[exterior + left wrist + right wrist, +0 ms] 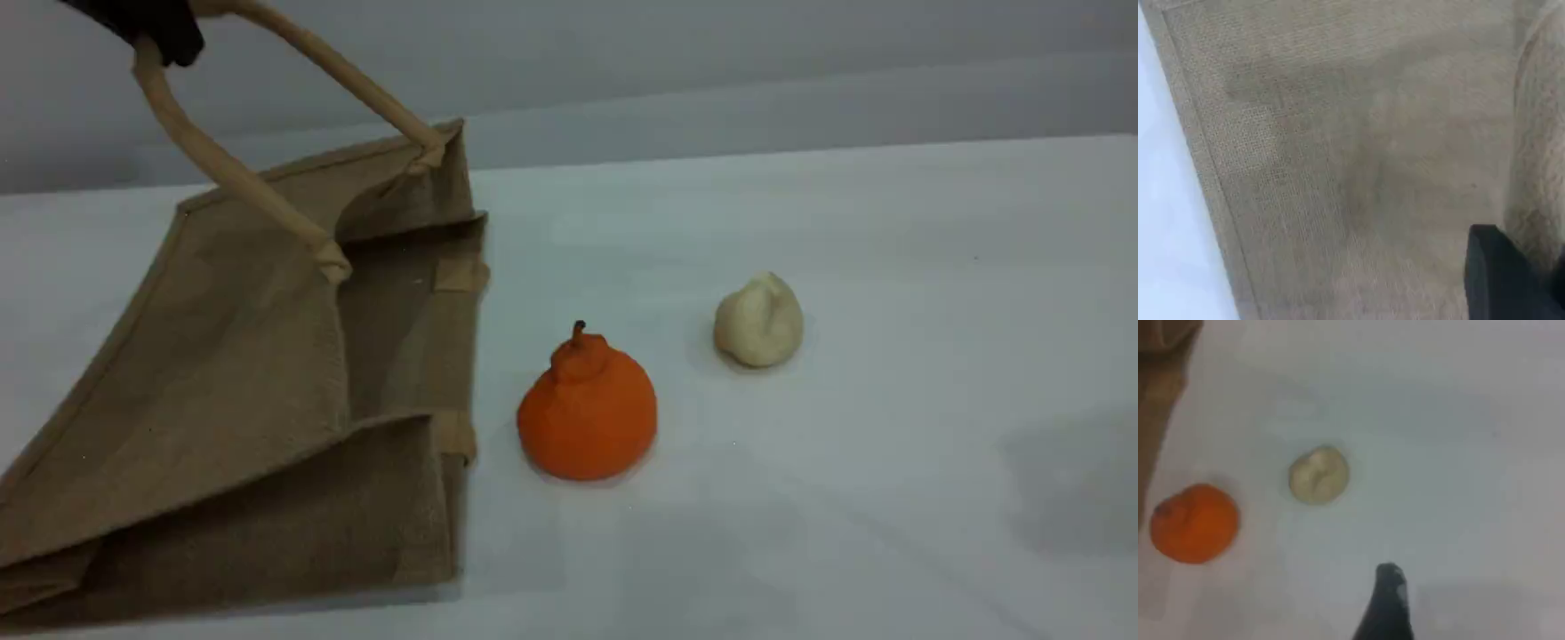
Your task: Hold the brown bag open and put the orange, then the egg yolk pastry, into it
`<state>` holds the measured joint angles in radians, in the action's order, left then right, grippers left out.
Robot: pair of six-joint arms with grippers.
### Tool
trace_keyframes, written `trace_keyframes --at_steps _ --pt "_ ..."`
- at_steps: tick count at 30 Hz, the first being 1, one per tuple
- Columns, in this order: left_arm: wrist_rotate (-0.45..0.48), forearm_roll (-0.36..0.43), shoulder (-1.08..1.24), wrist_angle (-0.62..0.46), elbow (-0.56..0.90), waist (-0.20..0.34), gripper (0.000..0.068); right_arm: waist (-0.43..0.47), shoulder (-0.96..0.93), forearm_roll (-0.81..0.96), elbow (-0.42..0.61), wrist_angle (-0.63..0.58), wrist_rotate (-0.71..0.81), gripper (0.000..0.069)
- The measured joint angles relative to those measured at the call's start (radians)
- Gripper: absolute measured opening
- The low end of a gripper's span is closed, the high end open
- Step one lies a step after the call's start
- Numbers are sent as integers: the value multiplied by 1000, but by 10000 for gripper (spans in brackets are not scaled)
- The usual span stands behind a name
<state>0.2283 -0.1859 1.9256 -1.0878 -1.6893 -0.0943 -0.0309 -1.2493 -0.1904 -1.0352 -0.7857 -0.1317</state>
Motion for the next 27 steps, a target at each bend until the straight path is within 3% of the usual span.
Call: trace_keyframes --at_steps 9,18,27 --pt "153 -132 -6 -139 -141 0 81 0 -151 -16 1 1 -11 553" --pt "283 -214 -6 -139 -324 0 81 0 -252 -117 1 1 -91 553" --pt "484 -218 -6 -134 -368 0 81 -88 -339 -221 1 1 -291 553"
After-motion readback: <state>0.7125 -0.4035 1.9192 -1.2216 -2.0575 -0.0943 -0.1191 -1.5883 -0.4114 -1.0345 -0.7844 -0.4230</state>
